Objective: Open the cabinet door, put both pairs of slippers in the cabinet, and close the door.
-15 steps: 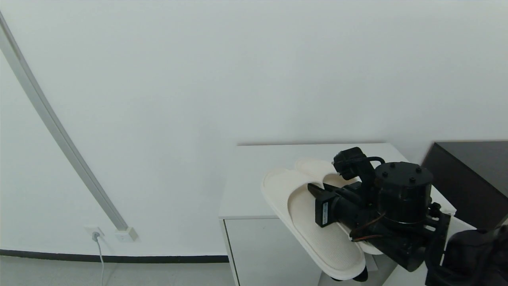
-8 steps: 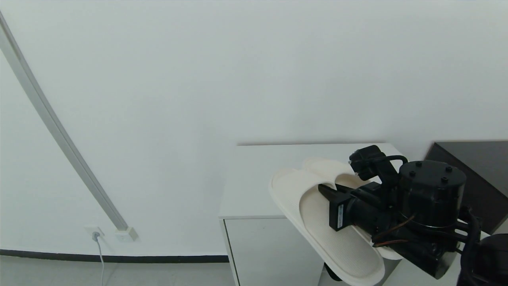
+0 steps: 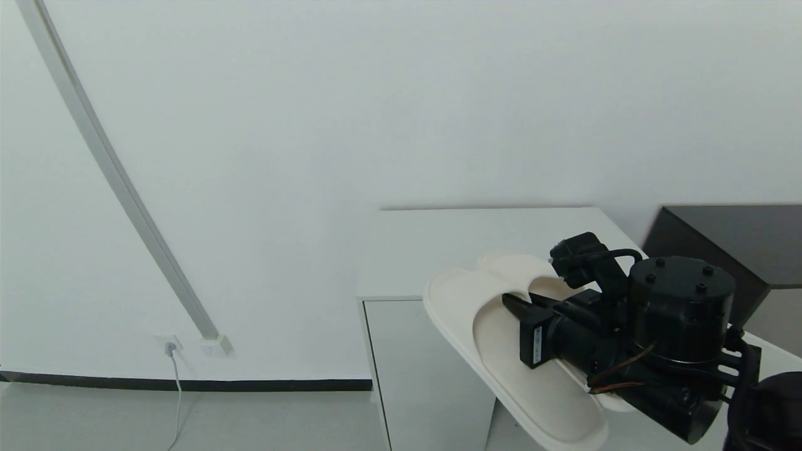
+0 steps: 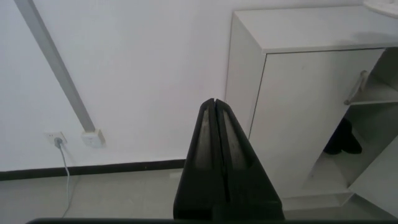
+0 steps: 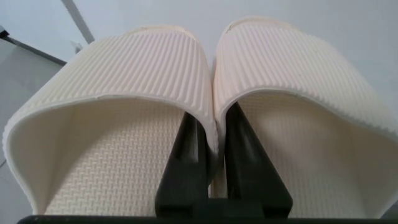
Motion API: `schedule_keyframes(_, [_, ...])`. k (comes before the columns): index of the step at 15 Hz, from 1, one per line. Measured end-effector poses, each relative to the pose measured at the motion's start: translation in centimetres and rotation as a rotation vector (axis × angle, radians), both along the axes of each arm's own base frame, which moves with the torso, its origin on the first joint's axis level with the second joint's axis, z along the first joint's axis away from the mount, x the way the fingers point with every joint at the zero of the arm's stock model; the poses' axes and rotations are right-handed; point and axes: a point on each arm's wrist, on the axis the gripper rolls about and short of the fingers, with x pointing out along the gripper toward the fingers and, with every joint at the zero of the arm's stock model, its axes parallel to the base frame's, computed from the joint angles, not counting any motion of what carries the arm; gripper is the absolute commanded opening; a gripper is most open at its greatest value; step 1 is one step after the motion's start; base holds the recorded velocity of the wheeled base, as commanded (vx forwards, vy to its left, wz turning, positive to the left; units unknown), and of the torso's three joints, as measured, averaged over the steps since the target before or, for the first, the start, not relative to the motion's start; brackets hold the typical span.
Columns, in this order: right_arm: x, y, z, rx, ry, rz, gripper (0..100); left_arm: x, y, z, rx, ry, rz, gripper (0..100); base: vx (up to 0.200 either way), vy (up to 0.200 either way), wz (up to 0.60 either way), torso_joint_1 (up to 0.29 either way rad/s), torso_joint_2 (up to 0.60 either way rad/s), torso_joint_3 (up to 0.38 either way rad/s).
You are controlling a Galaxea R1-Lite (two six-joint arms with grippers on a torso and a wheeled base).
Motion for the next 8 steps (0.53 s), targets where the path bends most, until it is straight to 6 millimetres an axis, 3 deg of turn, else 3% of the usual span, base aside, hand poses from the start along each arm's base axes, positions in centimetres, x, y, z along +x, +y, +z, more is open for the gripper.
schedule_keyframes(8, [0.08,-0.04,-0.14,-0.003,0.003,-0.003,0,0.0,0.0,0.0,-0.003,0.0,-0.001,0,0.0,0.0,0.0,0.0,0.0,0.0])
